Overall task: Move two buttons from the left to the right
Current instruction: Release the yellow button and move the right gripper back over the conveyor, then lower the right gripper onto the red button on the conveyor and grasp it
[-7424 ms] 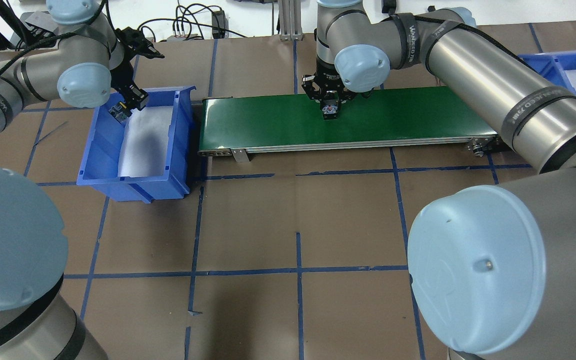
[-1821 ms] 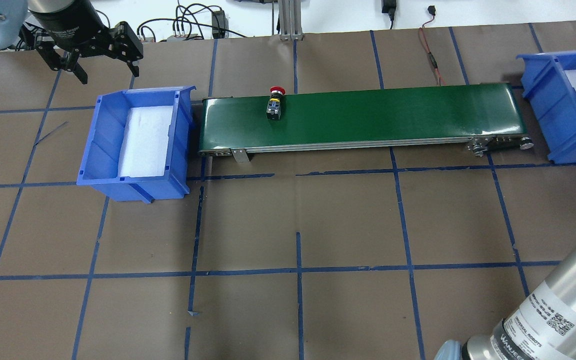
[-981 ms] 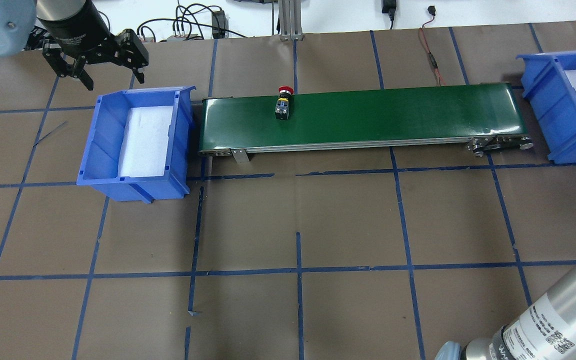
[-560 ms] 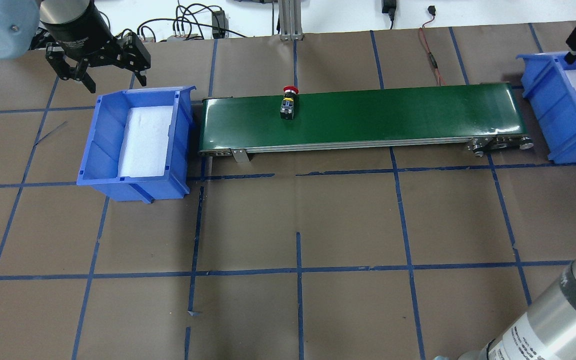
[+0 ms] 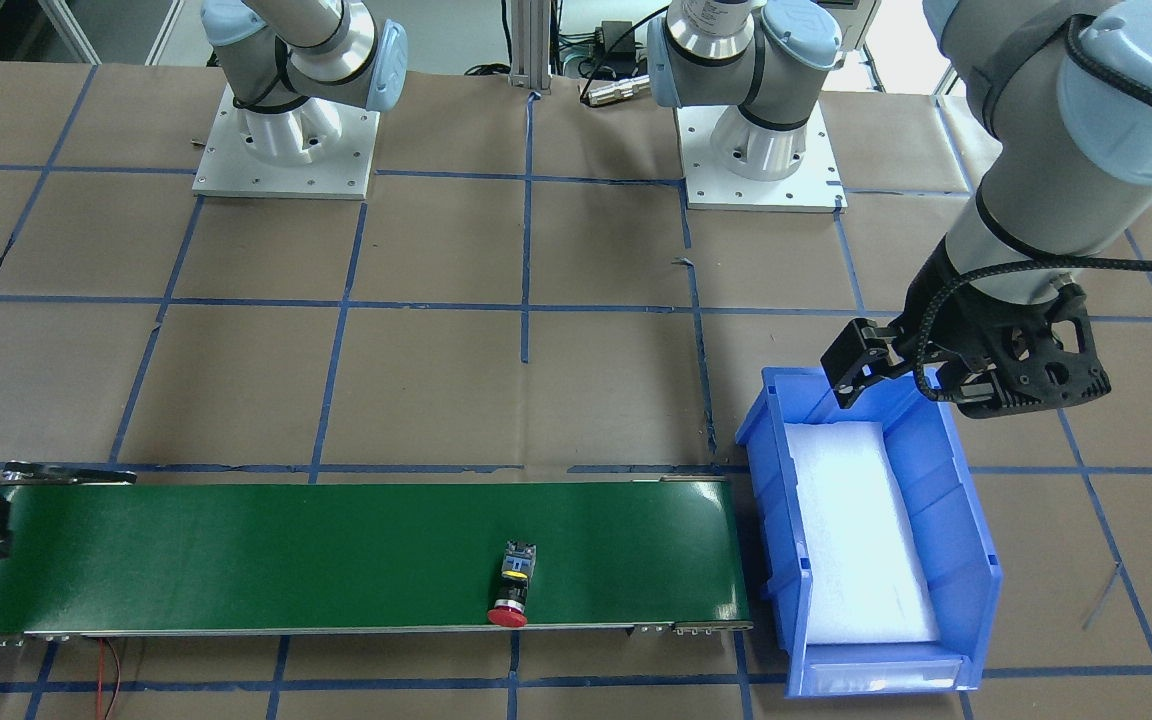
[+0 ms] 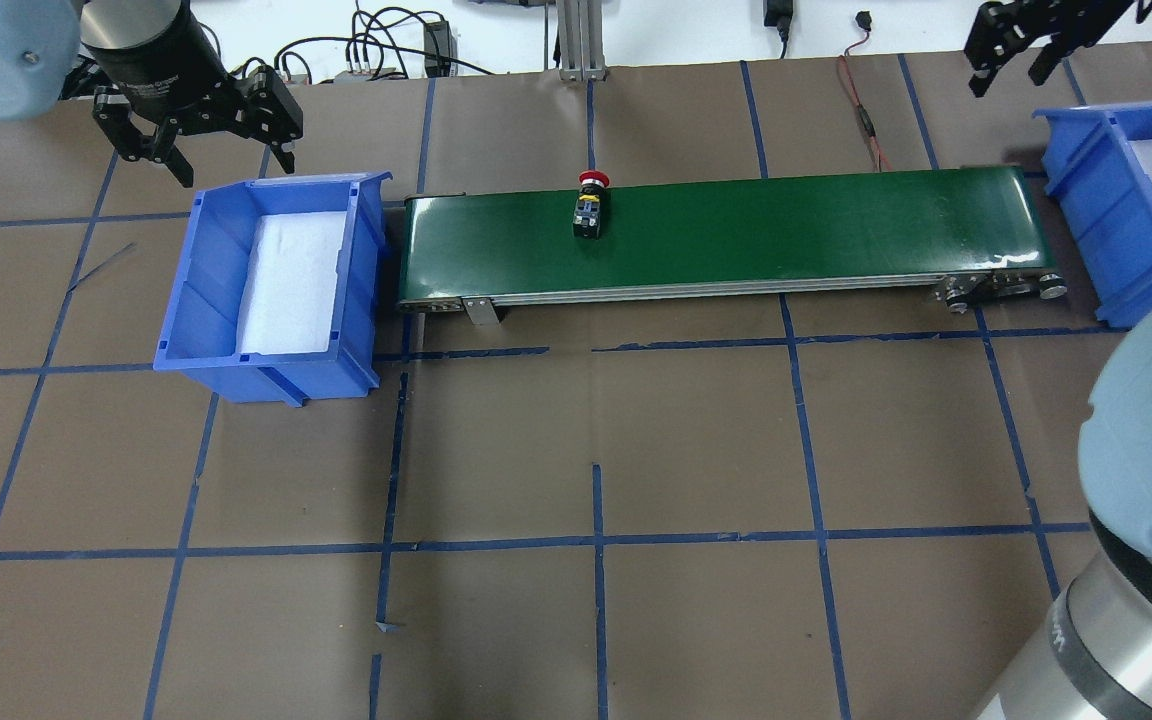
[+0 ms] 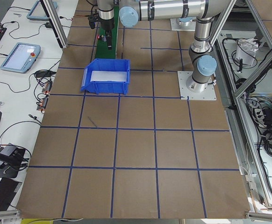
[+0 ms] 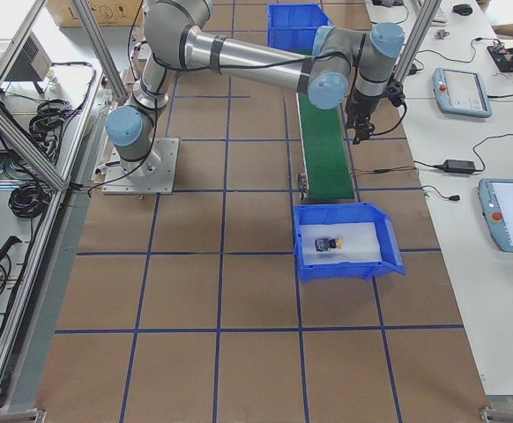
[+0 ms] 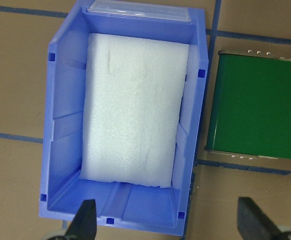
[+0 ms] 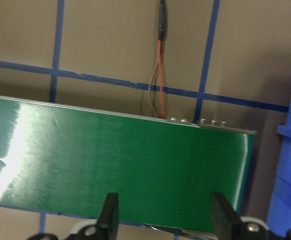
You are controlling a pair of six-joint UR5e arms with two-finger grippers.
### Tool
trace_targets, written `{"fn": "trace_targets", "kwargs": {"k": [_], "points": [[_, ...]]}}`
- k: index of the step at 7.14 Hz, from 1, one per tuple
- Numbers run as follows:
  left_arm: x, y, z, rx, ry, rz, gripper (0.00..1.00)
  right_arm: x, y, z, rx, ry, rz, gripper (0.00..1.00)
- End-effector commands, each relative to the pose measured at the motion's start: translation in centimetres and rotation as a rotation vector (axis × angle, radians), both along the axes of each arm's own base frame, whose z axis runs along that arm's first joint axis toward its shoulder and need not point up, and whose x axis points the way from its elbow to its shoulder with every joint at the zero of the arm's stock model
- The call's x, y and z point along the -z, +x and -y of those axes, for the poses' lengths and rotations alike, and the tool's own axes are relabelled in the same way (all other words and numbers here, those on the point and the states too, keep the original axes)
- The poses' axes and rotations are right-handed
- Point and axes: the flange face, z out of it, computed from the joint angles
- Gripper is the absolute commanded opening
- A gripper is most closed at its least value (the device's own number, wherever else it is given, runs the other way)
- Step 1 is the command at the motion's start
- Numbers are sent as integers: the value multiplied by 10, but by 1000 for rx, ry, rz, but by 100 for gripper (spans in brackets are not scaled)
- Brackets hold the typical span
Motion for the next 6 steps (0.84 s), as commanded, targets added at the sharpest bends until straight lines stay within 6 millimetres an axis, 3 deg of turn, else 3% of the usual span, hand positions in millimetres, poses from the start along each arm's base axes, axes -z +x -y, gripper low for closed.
{"fn": "trace_targets", "kwargs": {"k": [1, 3, 6], "points": [[-2, 0, -1, 0, -3, -1, 100, 11, 84, -4, 158, 12, 40, 70], [-3, -1, -1, -1, -6, -3, 100, 18, 147, -14, 301, 32, 47, 70], [-2, 0, 0, -3, -5, -3, 100, 33, 222, -32, 446, 58, 41, 71]]}}
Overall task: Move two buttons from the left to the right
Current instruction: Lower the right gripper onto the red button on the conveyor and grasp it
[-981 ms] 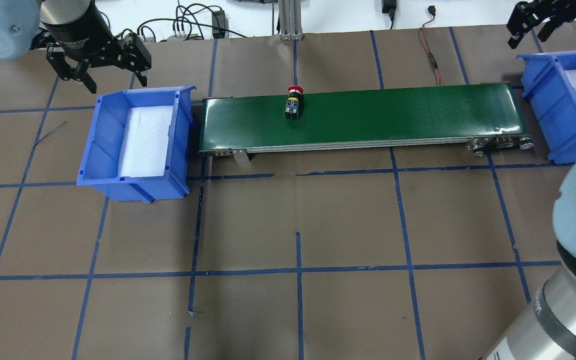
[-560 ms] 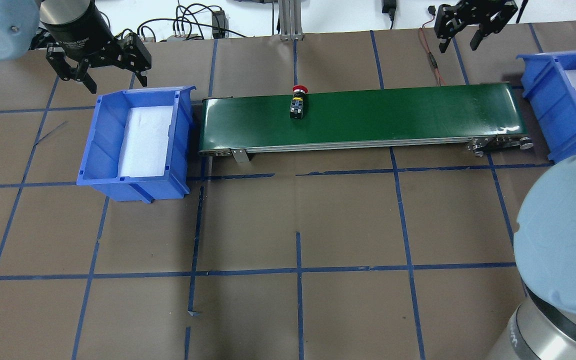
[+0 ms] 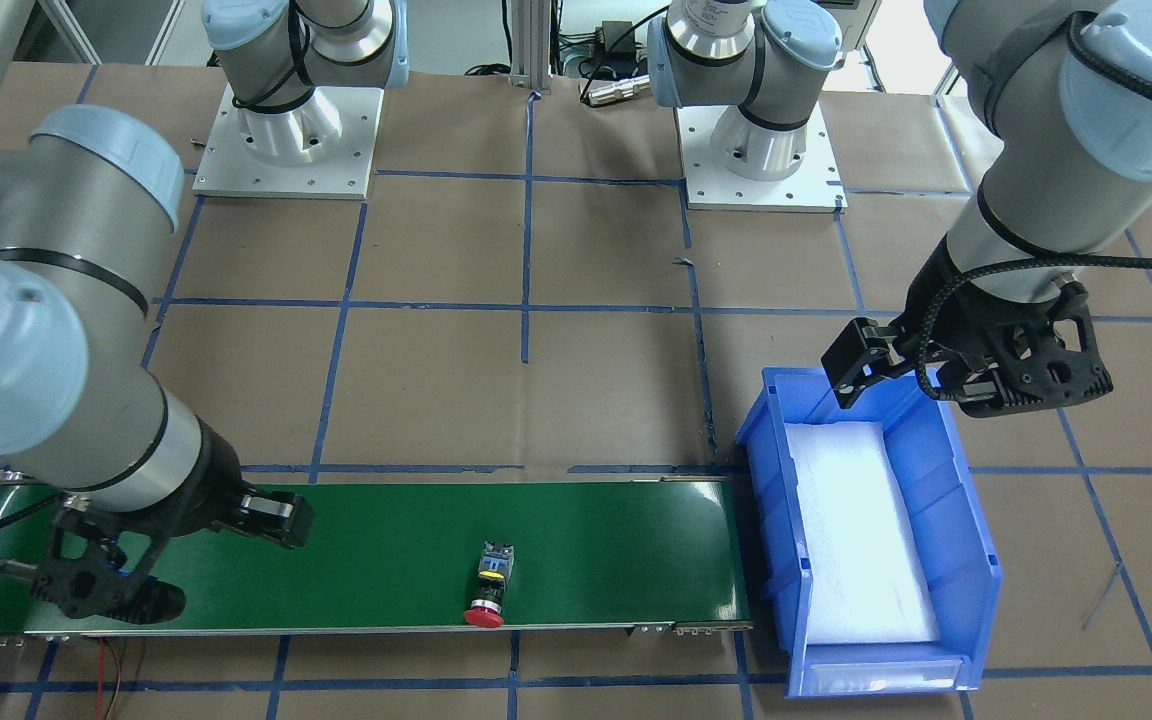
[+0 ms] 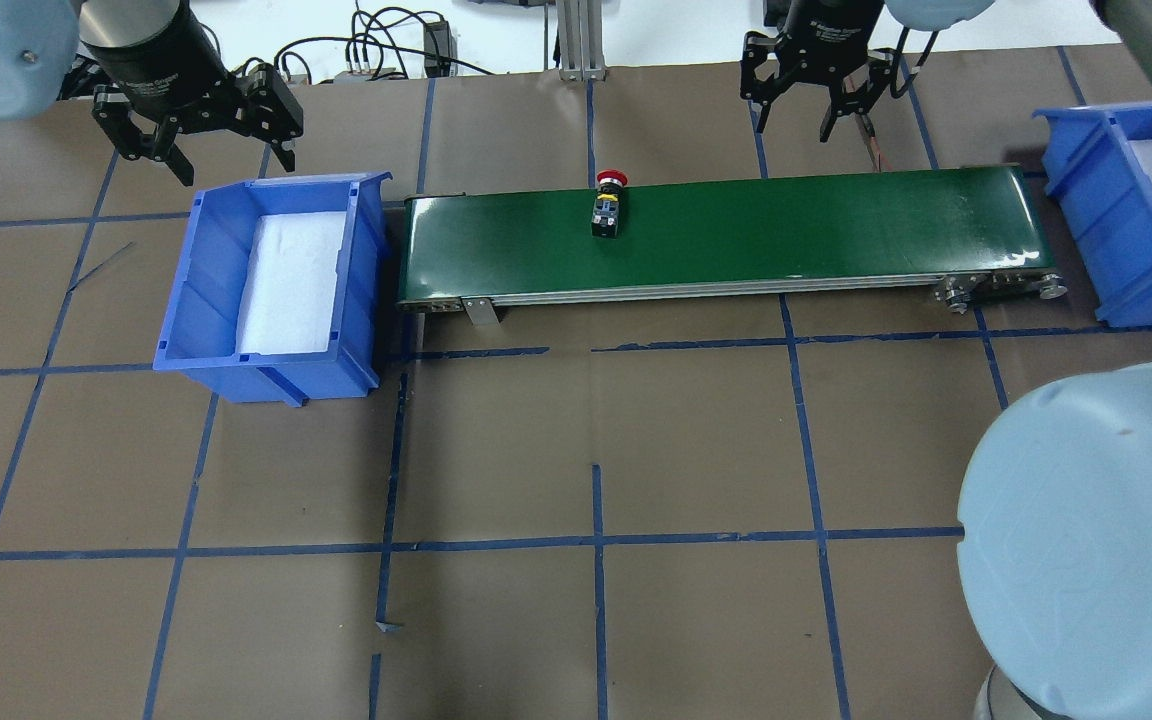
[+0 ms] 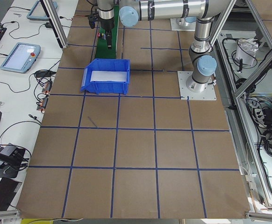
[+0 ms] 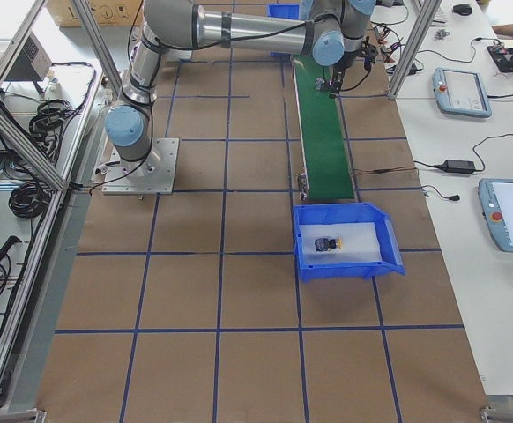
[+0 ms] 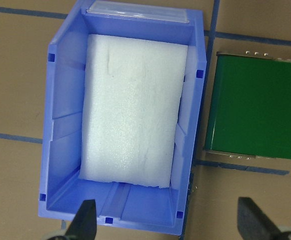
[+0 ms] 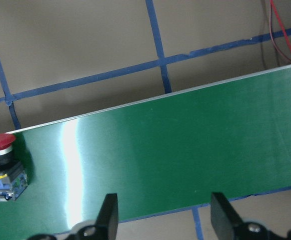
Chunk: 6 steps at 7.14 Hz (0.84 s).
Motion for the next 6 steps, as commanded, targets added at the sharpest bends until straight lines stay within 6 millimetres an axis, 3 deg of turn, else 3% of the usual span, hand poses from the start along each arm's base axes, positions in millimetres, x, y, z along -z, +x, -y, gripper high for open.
{"fn": "trace_targets", "kwargs": {"k": [1, 6], "points": [[-1, 0, 0, -1, -2, 2, 100, 21, 71, -14, 69, -13, -2, 73], [-1, 3, -1, -7, 0, 3, 100, 84, 113, -36, 140, -72, 6, 77]]}}
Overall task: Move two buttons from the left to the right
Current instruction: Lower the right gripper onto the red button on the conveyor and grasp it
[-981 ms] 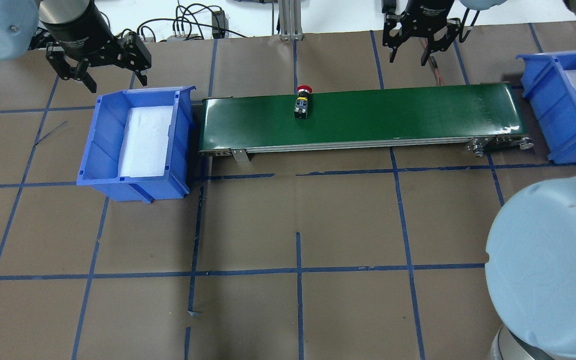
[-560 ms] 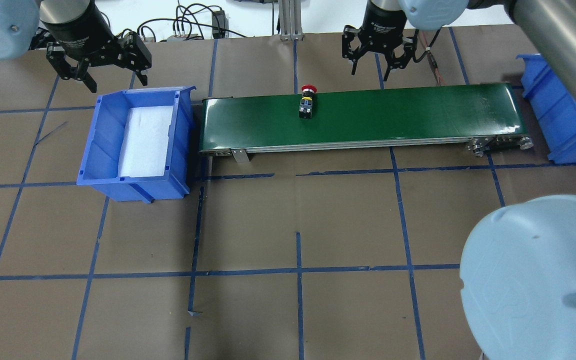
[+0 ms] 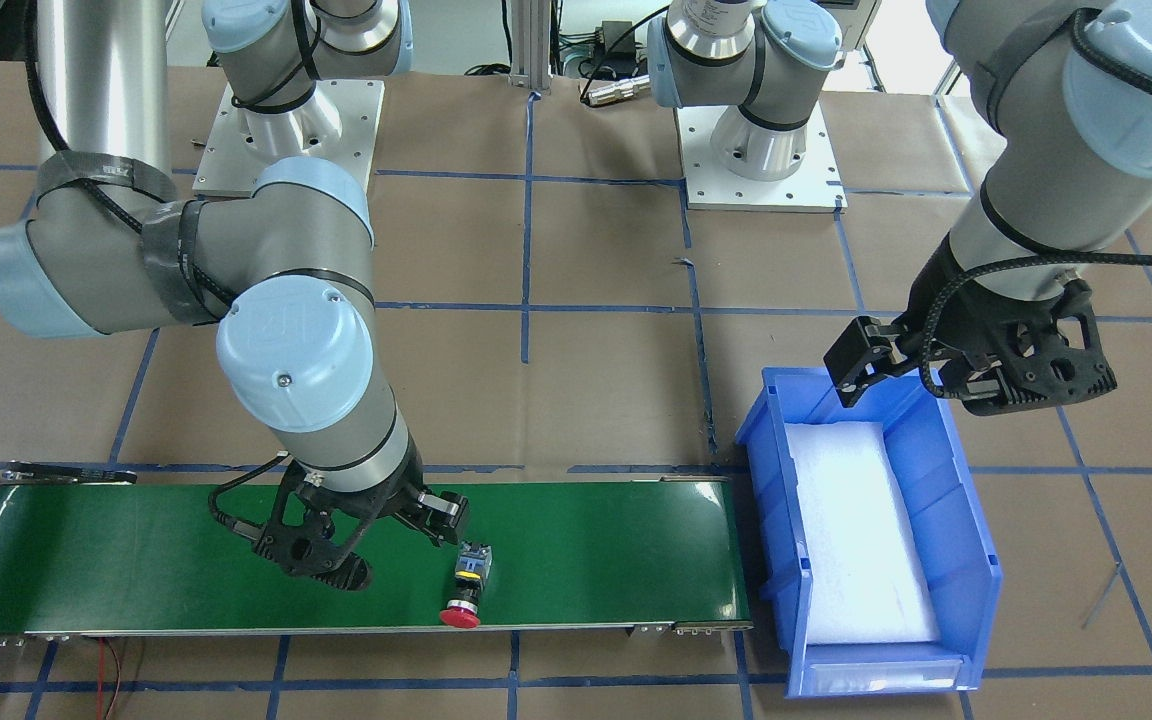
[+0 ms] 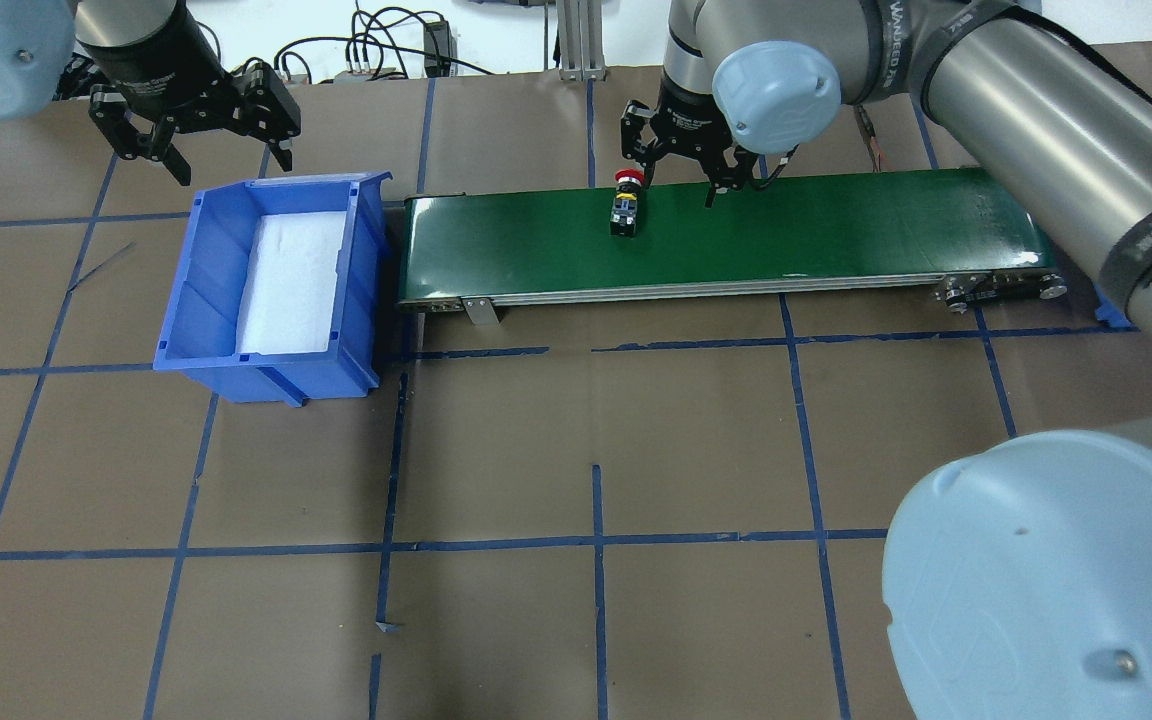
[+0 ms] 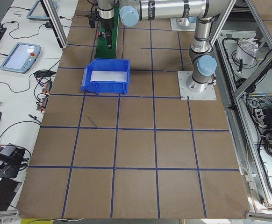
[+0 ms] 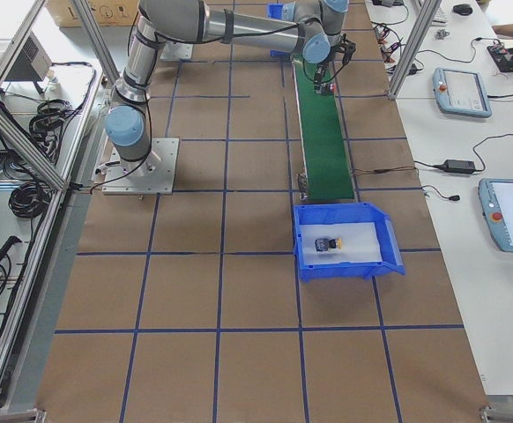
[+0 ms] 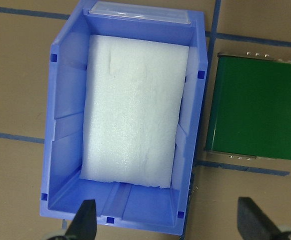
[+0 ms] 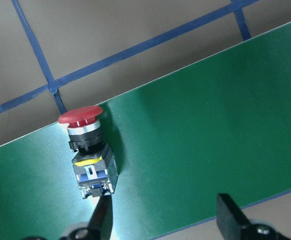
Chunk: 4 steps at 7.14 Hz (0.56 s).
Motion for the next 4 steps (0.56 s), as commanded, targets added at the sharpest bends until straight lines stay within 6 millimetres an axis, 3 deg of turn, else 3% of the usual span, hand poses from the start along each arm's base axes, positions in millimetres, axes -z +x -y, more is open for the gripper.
{"fn": "trace_targets", "kwargs": {"k": [1, 4], "points": [[0, 1, -1, -1, 2, 4, 100, 20, 11, -2, -3, -15, -5, 77], [0, 1, -1, -1, 2, 3, 100, 25, 14, 6, -1, -41, 4, 78]]}}
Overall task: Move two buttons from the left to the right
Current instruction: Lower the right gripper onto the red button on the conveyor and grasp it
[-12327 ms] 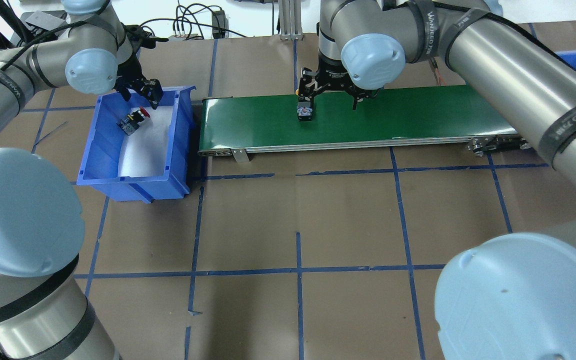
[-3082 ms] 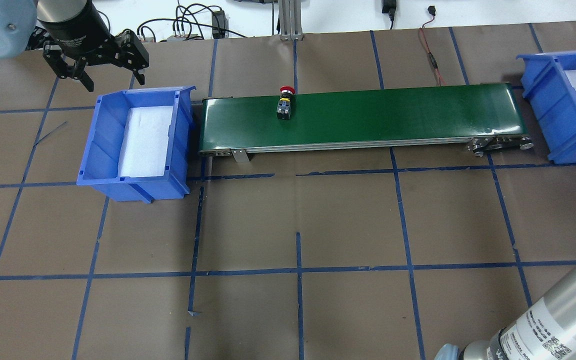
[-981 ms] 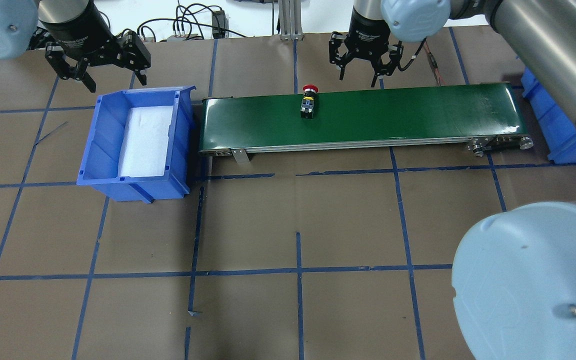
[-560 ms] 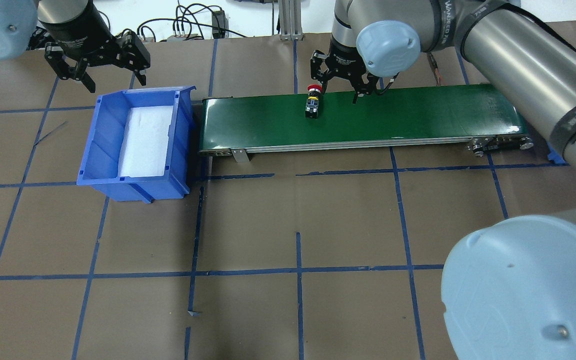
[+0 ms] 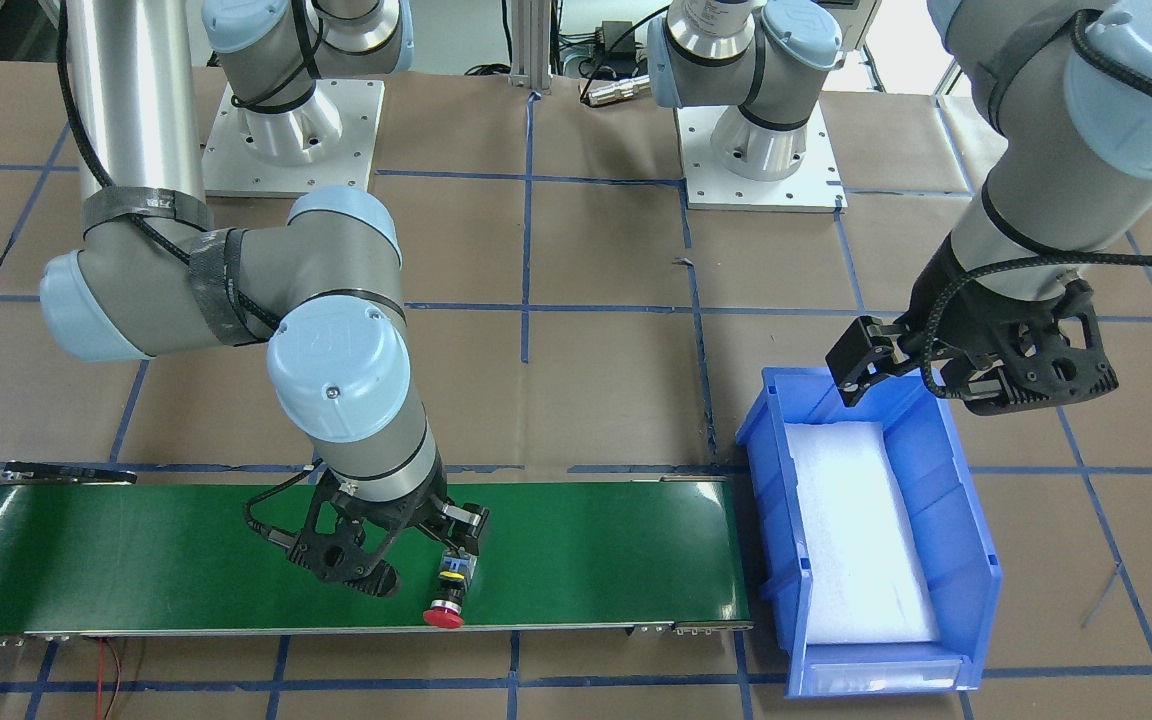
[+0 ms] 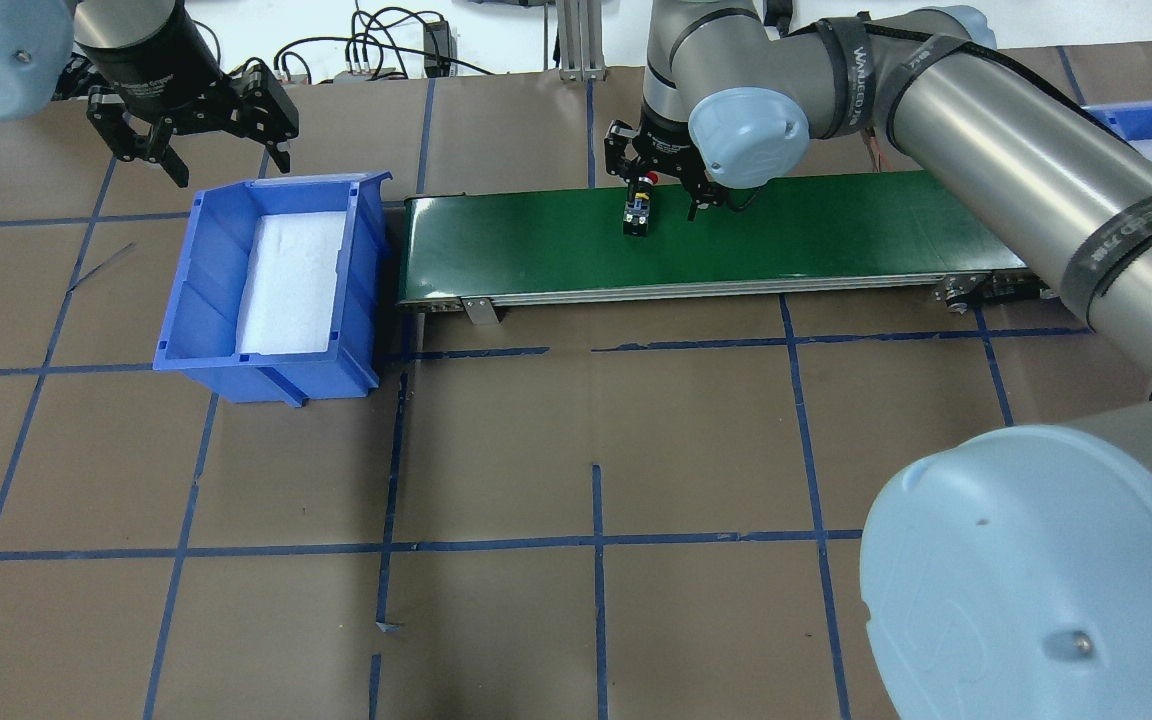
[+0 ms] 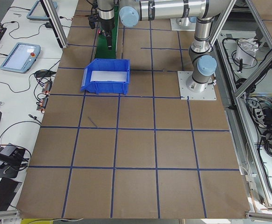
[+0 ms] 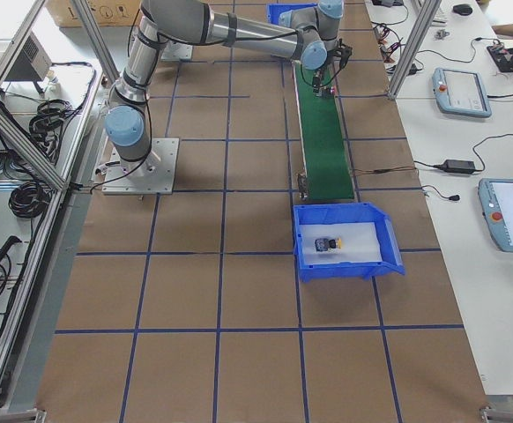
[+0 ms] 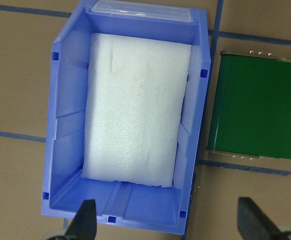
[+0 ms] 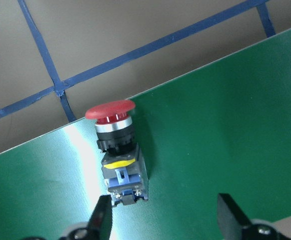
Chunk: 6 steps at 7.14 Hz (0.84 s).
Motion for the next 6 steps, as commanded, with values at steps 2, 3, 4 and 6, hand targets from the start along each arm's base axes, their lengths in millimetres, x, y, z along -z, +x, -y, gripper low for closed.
{"fn": "trace_targets", "kwargs": {"k": [2, 3, 4, 6], "points": [[1, 0, 0, 0, 1, -1, 100, 12, -2, 8, -14, -22, 0, 78], [1, 0, 0, 0, 1, -1, 100, 20, -4, 9, -34, -19, -2, 78], [1, 0, 0, 0, 1, -1, 100, 22, -4, 9, -67, -15, 0, 78], [1, 0, 0, 0, 2, -1, 100, 25, -4, 9, -72, -10, 2, 77]]}}
